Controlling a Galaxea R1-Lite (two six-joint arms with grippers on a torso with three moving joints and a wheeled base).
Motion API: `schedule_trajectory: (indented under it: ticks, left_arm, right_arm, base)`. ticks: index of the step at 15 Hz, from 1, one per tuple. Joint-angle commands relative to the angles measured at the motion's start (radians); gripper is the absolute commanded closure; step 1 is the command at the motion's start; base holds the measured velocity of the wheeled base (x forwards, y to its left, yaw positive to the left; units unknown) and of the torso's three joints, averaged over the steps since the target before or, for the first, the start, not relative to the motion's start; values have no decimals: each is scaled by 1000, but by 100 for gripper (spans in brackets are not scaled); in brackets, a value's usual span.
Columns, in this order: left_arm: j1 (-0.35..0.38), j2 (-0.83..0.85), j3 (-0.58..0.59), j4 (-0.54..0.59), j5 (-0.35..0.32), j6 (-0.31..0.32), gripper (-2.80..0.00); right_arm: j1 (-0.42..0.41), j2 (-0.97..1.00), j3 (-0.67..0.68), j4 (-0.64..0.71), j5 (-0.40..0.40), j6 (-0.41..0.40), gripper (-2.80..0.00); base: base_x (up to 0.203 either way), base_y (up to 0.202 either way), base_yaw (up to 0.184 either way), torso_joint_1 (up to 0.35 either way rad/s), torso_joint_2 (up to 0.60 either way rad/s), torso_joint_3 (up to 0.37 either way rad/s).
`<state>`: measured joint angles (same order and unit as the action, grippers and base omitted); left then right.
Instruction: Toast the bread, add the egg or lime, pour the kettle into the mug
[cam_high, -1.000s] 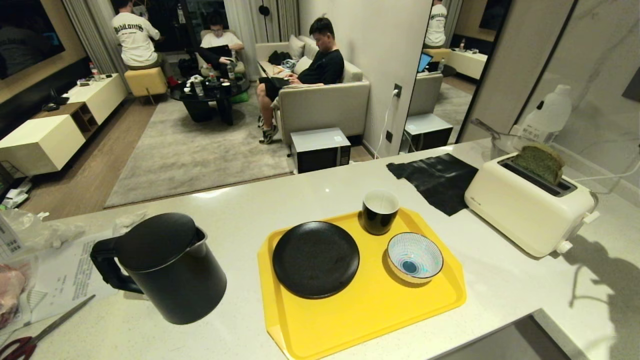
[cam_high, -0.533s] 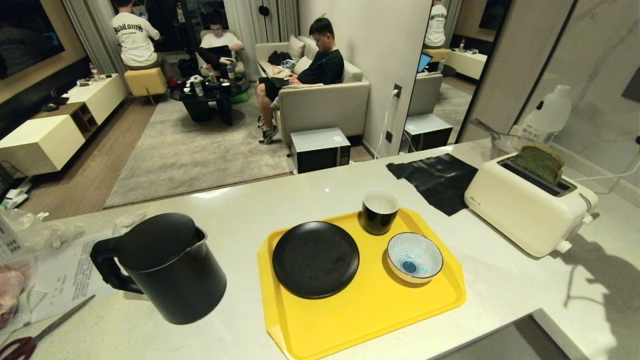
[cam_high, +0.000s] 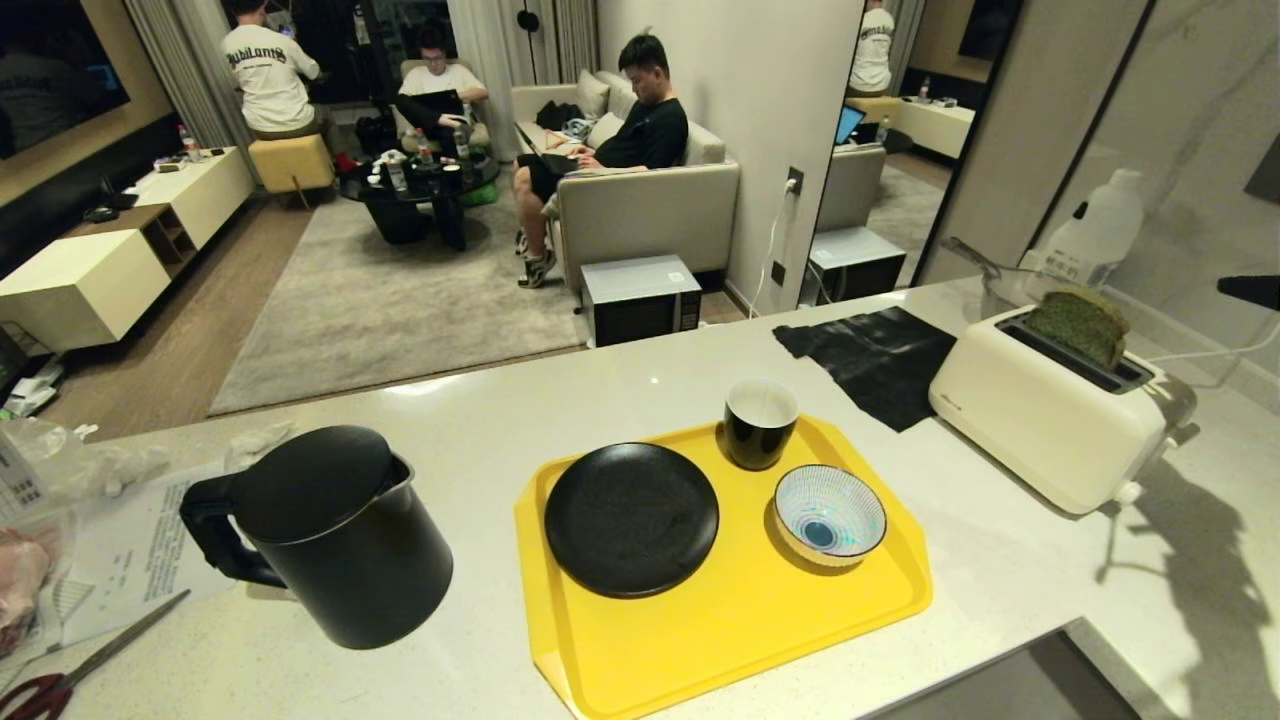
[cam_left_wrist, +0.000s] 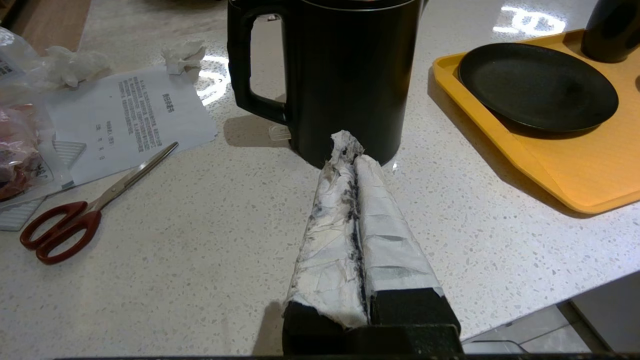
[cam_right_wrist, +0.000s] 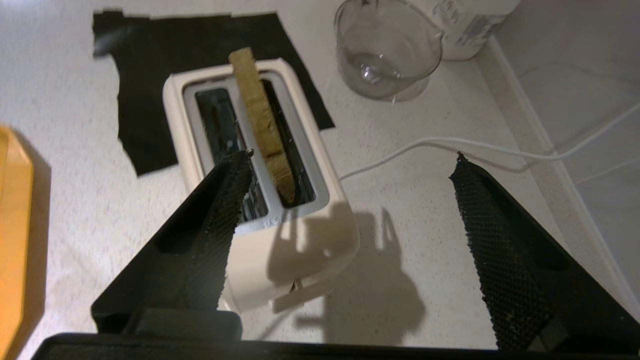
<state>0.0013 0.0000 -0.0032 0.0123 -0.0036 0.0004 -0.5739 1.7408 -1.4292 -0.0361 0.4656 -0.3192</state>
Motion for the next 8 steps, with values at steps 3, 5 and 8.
schedule_trajectory:
  ticks: [3,5,8]
  left_arm:
    - [0,-3,0,0,1,0,0]
    - [0,-3,0,0,1,0,0]
    - [0,-3,0,0,1,0,0]
  right_arm:
    - [18,47,-145,239,-1,-232,-280]
    - [46,67,-155,239,-54,-243,-280]
    - [77,99,-207,241,-82,-256,-280]
  base:
    - [0,0,0,0,0,0]
    - [0,0,0,0,0,0]
    - [0,0,0,0,0,0]
